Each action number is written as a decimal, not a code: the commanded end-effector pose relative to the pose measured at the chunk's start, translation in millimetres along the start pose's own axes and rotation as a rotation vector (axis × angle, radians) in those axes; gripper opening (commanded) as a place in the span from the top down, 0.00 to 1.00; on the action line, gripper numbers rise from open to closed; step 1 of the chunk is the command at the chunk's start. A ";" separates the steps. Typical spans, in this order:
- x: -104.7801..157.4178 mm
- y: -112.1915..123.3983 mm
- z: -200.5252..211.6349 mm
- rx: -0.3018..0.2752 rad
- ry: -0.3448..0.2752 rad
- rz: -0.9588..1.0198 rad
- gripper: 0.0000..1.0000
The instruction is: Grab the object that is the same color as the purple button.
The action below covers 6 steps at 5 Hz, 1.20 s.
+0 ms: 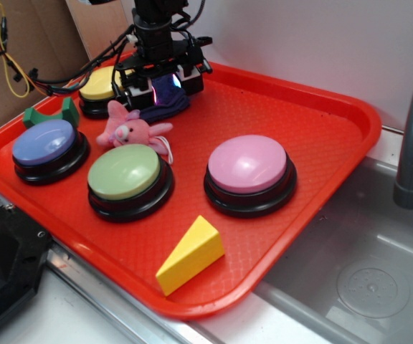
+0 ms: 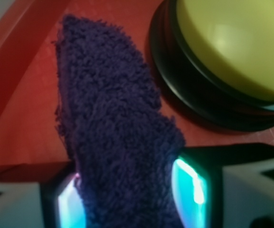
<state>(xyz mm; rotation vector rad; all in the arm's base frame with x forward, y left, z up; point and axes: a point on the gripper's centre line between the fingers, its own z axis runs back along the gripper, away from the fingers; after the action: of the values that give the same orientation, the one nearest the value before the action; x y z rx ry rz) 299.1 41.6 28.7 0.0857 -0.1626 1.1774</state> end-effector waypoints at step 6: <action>10.2 -9.3 152.1 -0.221 0.131 -0.730 1.00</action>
<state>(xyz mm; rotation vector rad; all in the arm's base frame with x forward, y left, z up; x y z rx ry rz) 292.3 2.5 153.1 -0.1028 -0.0381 0.4305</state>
